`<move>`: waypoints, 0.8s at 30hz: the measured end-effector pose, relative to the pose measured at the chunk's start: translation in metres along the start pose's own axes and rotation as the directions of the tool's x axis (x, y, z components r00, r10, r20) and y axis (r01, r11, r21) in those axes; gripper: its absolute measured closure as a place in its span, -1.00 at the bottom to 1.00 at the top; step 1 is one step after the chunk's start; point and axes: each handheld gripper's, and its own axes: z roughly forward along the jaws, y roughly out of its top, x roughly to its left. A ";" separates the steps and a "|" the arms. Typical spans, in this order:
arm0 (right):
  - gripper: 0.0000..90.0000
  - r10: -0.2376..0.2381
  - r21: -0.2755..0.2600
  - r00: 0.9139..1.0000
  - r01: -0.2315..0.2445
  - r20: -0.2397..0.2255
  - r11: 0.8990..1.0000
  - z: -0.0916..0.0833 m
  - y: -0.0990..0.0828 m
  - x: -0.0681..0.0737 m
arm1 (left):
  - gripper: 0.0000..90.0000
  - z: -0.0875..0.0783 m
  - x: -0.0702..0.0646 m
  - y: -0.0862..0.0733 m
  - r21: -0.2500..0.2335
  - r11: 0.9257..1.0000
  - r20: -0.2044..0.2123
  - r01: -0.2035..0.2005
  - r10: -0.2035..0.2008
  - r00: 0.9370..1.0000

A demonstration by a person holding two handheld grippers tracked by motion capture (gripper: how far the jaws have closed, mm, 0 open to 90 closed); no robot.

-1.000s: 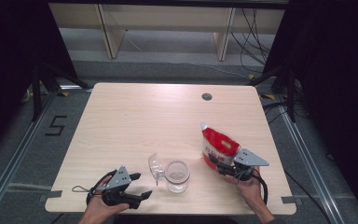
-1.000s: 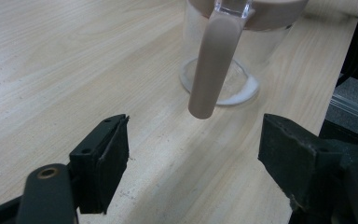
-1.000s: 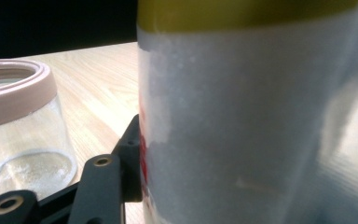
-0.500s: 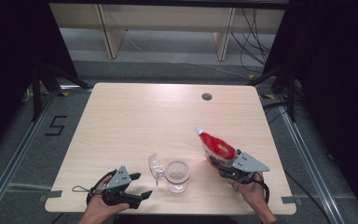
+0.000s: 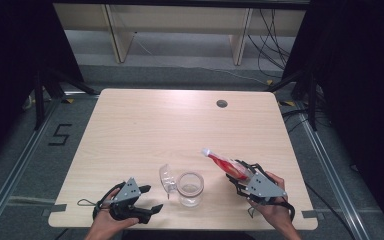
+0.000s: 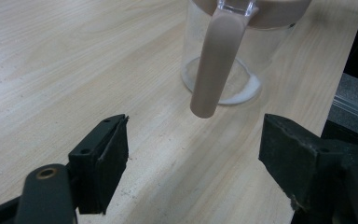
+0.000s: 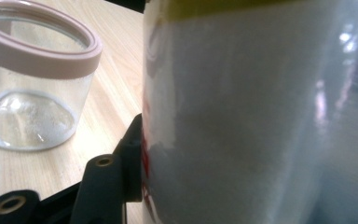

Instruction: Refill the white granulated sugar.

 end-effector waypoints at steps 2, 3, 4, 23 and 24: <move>0.08 -0.018 0.000 1.000 0.018 0.001 1.000 -0.001 0.001 0.001 | -0.48 0.000 0.000 0.000 0.002 1.000 0.004 -0.001 0.001 1.000; 0.08 -0.024 0.007 1.000 0.024 0.002 1.000 -0.001 0.002 0.002 | -0.48 0.000 0.000 0.000 0.002 1.000 0.004 -0.001 0.001 1.000; 0.08 -0.036 0.005 0.999 0.036 0.011 0.999 -0.001 0.003 0.003 | -0.48 -0.001 0.002 0.000 0.018 0.999 -0.008 -0.028 0.028 1.000; 0.09 -0.346 0.061 0.938 0.344 0.035 0.937 -0.006 0.016 0.007 | -0.48 0.001 0.001 -0.001 0.006 1.000 0.006 -0.015 0.015 1.000; 0.09 -0.341 0.072 0.940 0.338 0.034 0.938 -0.007 0.015 0.008 | -0.48 0.000 0.001 -0.001 0.006 1.000 0.005 -0.010 0.010 1.000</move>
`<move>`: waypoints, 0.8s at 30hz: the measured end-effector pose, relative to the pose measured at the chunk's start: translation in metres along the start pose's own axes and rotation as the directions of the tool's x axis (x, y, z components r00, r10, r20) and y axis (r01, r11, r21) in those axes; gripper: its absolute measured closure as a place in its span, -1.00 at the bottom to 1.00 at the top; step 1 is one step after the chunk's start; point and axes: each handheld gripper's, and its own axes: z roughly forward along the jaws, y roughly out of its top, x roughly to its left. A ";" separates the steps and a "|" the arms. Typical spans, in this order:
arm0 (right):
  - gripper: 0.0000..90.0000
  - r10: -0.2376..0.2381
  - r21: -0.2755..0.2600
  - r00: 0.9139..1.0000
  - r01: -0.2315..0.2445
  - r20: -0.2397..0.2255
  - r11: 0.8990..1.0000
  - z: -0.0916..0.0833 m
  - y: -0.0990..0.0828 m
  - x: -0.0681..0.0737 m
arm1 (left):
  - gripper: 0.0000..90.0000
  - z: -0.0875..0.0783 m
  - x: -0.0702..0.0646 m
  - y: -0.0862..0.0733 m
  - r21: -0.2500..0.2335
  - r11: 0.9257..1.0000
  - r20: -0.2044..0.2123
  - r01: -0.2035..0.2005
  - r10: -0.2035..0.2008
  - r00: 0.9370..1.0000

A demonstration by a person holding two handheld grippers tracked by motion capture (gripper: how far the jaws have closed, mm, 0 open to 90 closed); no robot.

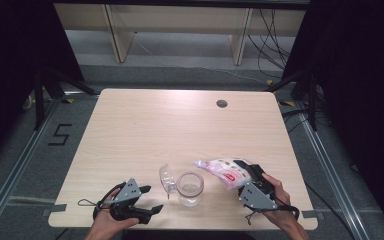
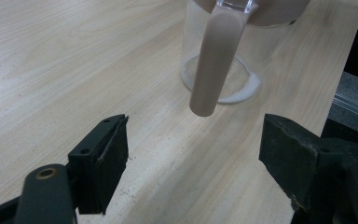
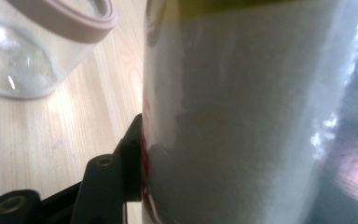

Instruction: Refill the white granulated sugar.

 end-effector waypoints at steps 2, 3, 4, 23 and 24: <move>0.09 -0.038 0.004 0.999 0.038 0.002 0.999 0.001 0.001 0.001 | -0.48 0.000 0.000 0.000 0.001 1.000 -0.002 -0.001 0.001 1.000; 0.09 -0.042 0.016 0.999 0.042 0.005 0.999 0.000 0.001 0.002 | -0.48 0.000 0.000 0.000 0.000 1.000 0.000 -0.001 0.001 1.000; 0.09 -0.061 0.021 0.998 0.061 0.012 0.998 0.000 0.002 0.003 | -0.48 0.000 0.000 0.000 0.000 1.000 0.000 -0.001 0.001 1.000; 0.10 -0.292 0.063 0.956 0.291 0.007 0.955 0.001 0.009 0.003 | -0.50 0.000 0.000 0.001 0.001 1.000 -0.006 -0.008 0.008 1.000; 0.10 -0.263 0.069 0.965 0.262 0.009 0.963 0.000 0.009 0.006 | -0.50 0.000 -0.001 0.001 -0.008 1.000 -0.001 -0.004 0.004 1.000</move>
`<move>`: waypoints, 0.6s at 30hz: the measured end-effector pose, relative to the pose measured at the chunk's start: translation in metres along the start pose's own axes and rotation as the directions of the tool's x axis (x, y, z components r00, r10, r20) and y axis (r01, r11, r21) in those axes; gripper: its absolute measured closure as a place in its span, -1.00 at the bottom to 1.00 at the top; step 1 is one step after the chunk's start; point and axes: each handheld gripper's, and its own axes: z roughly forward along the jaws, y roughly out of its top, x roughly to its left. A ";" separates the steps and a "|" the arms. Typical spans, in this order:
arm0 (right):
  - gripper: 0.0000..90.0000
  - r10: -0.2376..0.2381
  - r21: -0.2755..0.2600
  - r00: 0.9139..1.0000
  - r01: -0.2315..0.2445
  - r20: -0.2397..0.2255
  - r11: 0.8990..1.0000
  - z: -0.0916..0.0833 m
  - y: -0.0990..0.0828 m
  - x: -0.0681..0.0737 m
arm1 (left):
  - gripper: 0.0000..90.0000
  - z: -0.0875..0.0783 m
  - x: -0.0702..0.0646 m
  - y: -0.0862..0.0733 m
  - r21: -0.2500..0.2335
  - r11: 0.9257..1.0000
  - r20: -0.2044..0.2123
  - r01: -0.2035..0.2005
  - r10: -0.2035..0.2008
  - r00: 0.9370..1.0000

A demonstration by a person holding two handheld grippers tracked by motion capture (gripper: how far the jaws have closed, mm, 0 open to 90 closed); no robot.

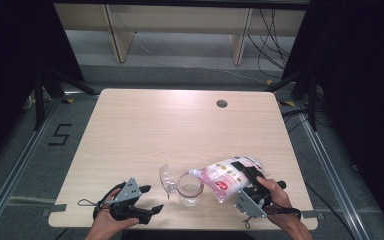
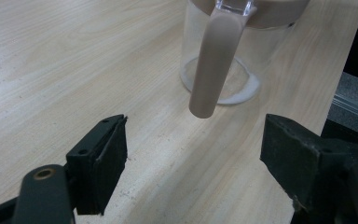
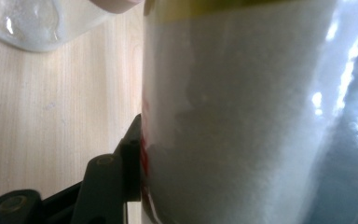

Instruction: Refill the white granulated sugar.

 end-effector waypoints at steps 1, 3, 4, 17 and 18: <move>0.10 -0.053 -0.004 0.999 0.053 0.005 0.999 0.001 0.001 -0.002 | -0.51 0.000 0.000 0.000 0.004 1.000 0.002 0.000 0.000 1.000; 0.10 -0.027 0.008 1.000 0.027 -0.001 1.000 0.001 0.000 0.002 | -0.51 0.000 0.000 0.000 -0.001 1.000 0.000 0.002 -0.002 1.000; 0.10 -0.044 -0.001 0.999 0.044 0.000 0.999 0.002 0.000 0.002 | -0.51 0.000 0.000 0.000 0.003 1.000 -0.002 0.002 -0.002 1.000; 0.10 -0.234 0.023 0.972 0.234 0.008 0.972 0.001 0.010 0.000 | -0.51 -0.001 0.002 0.000 0.024 0.999 -0.011 -0.022 0.022 1.000; 0.10 -0.233 0.027 0.973 0.232 0.006 0.972 0.001 0.010 0.001 | -0.51 -0.001 0.001 0.000 0.025 1.000 -0.012 -0.019 0.019 1.000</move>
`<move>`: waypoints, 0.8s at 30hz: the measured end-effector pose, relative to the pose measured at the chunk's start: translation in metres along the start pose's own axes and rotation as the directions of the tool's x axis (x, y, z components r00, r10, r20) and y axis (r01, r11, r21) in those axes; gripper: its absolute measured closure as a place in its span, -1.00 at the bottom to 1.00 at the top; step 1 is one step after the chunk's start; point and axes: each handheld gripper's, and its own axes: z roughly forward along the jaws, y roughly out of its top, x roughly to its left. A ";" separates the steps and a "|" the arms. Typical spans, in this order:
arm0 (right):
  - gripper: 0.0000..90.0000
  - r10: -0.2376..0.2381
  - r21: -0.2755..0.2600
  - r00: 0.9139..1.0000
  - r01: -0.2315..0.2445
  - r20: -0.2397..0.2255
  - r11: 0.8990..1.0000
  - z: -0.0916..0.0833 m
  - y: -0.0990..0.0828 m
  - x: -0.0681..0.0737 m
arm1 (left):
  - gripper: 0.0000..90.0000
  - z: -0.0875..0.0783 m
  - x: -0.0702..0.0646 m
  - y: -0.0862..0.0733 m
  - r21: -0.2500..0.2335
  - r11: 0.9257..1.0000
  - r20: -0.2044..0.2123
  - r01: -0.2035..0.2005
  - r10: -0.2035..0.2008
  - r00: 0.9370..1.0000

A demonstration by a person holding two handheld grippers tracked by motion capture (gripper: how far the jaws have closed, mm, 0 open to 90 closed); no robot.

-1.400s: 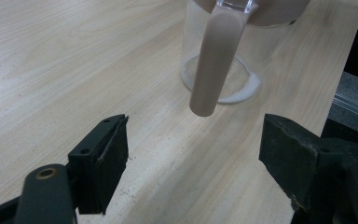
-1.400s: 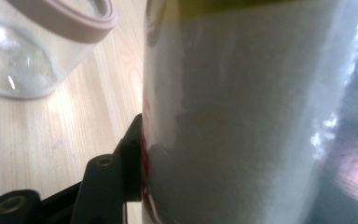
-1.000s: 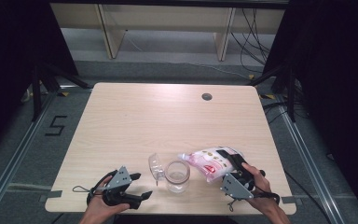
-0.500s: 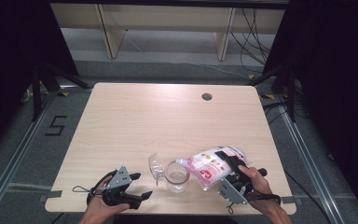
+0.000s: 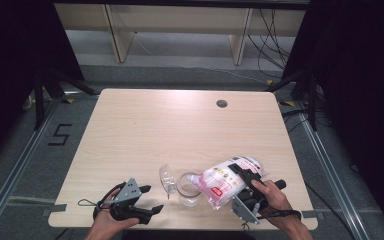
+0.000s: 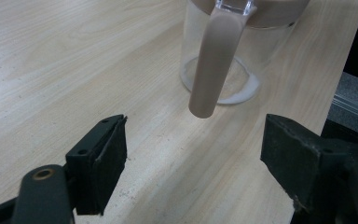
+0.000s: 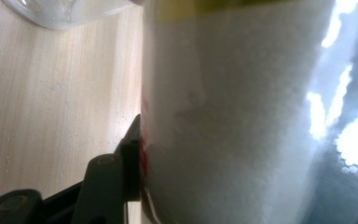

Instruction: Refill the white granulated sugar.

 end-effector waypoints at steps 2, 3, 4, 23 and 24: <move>0.10 -0.012 -0.007 1.000 0.012 -0.004 1.000 0.001 0.001 0.001 | -0.51 0.000 0.000 0.000 -0.001 1.000 -0.001 0.003 -0.003 1.000; 0.11 0.028 0.042 0.999 -0.027 -0.020 0.999 -0.002 0.001 0.005 | -0.51 0.001 -0.001 0.000 -0.019 1.000 0.012 0.023 -0.022 1.000; 0.11 -0.071 0.006 0.997 0.071 0.005 0.997 0.000 0.003 -0.002 | -0.51 0.001 -0.001 0.000 -0.019 1.000 0.014 0.022 -0.022 1.000; 0.11 -0.177 0.039 0.984 0.176 0.031 0.984 0.002 0.009 -0.002 | -0.51 0.001 -0.001 0.000 -0.013 1.000 0.011 0.018 -0.018 1.000; 0.11 -0.152 0.050 0.988 0.151 0.024 0.987 0.001 0.009 0.000 | -0.51 0.001 -0.001 0.000 -0.012 1.000 0.011 0.017 -0.017 1.000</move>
